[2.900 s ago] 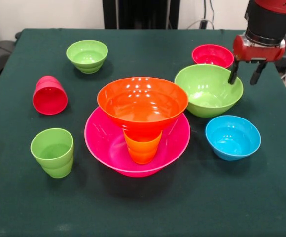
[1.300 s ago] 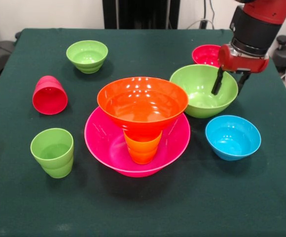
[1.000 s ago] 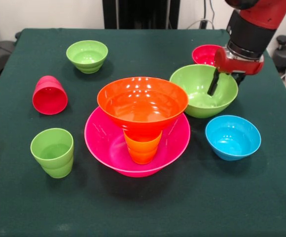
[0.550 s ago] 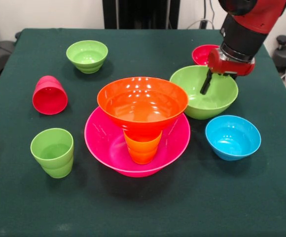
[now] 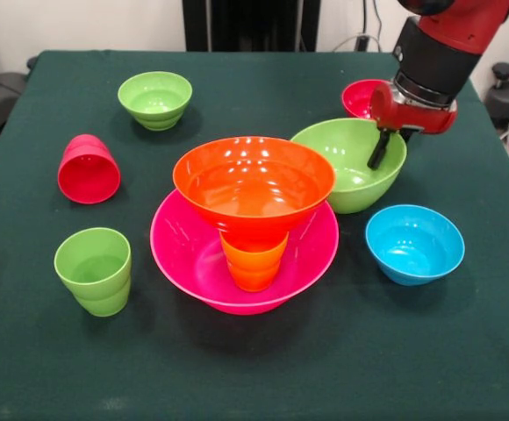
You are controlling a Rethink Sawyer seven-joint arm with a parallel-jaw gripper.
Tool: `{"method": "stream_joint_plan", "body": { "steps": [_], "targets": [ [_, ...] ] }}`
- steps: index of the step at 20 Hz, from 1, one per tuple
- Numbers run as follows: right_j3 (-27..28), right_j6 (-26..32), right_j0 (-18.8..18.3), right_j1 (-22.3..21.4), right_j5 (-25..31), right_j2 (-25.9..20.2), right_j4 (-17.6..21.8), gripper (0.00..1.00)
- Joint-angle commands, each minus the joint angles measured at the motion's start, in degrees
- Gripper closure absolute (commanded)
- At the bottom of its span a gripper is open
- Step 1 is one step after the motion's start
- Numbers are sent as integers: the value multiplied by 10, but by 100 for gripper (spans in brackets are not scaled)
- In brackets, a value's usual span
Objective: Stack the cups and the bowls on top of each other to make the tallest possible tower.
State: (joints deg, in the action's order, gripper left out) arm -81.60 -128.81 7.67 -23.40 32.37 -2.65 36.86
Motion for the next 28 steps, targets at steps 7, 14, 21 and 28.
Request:
{"method": "stream_joint_plan", "body": {
  "steps": [7, 14, 21, 28],
  "targets": [
    [-36, -17, 0, -29, -49, -9, 12, 100],
    [-147, 44, -49, -154, -14, -49, -36, 100],
    [-234, 50, -84, -241, -8, -66, -68, 100],
    [-280, 49, -111, -272, -14, -86, -84, 100]
  ]
}}
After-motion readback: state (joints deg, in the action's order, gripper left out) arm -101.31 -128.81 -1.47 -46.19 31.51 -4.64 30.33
